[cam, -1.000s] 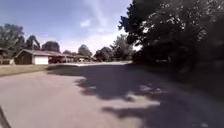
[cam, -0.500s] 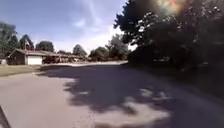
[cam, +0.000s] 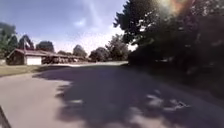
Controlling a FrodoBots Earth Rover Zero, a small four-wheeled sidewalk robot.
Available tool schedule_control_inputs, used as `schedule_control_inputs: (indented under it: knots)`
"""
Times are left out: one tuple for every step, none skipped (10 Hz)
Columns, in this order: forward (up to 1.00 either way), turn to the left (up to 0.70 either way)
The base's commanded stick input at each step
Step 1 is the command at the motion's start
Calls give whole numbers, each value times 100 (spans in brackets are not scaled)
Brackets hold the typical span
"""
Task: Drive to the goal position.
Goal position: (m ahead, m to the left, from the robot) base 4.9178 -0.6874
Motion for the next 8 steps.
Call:
schedule_control_inputs:
  knots:
    - [70,3]
    - [70,3]
    - [70,3]
    - [70,3]
    - [70,3]
    - [70,3]
    - [70,3]
    - [70,3]
